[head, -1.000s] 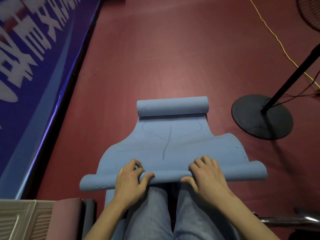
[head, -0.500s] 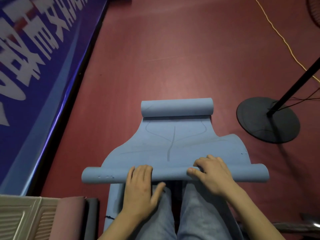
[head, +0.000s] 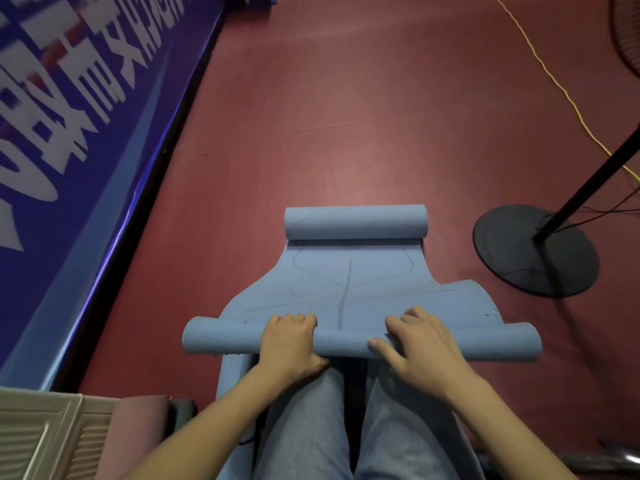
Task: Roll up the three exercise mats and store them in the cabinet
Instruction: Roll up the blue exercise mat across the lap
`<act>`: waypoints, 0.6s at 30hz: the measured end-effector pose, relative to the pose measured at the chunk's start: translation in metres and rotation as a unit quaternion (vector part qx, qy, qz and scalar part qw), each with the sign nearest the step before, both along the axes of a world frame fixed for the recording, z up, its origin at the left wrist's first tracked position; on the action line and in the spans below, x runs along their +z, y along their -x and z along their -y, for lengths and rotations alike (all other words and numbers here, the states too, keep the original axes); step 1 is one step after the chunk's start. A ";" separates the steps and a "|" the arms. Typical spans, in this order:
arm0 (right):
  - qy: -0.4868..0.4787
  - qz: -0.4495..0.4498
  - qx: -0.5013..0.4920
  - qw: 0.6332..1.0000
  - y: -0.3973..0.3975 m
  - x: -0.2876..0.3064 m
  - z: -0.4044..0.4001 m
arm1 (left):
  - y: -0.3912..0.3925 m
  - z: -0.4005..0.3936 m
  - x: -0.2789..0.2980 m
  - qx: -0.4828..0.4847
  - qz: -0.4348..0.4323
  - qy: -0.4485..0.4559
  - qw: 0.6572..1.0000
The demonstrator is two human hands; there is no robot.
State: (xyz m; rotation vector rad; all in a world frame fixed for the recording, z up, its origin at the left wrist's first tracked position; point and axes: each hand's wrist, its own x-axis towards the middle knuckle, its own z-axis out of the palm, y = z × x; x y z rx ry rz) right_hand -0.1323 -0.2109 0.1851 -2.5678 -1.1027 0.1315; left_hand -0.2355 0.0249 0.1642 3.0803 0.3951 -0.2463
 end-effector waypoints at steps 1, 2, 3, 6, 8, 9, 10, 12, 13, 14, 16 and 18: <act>0.009 0.008 0.004 1.000 0.000 -0.003 0.001 | -0.005 -0.001 0.003 0.000 -0.011 -0.001 1.000; 0.026 0.014 0.005 1.000 0.001 -0.006 0.003 | -0.008 -0.002 0.006 0.001 -0.014 -0.001 1.000; 0.044 0.022 0.004 0.999 0.001 -0.008 0.003 | -0.010 -0.001 0.009 0.004 -0.015 0.000 1.000; 0.044 0.045 -0.013 0.998 0.010 -0.013 0.005 | -0.004 0.003 0.010 0.014 -0.009 -0.009 1.000; 0.024 0.064 -0.019 0.997 0.021 -0.016 0.007 | 0.003 0.007 0.011 0.023 -0.001 -0.017 1.000; 0.013 0.067 -0.025 0.997 0.027 -0.015 0.009 | 0.007 0.009 0.012 0.018 -0.005 -0.023 1.000; 0.002 0.067 -0.029 0.997 0.033 -0.014 0.012 | 0.013 0.011 0.015 0.009 -0.016 -0.028 0.999; -0.018 0.061 -0.026 0.998 0.046 -0.012 0.020 | 0.030 0.017 0.021 -0.002 -0.029 -0.023 0.999; -0.027 0.057 -0.020 0.998 0.054 -0.011 0.025 | 0.041 0.020 0.022 -0.008 -0.017 -0.022 1.000; -0.036 0.053 -0.016 0.998 0.063 -0.011 0.030 | 0.053 0.023 0.022 -0.012 -0.004 -0.022 1.000; -0.062 0.043 -0.015 0.997 0.080 -0.015 0.038 | 0.074 0.030 0.019 -0.009 0.014 -0.028 0.999; -0.083 0.038 -0.018 0.996 0.091 -0.023 0.041 | 0.087 0.035 0.011 0.002 0.027 -0.036 0.999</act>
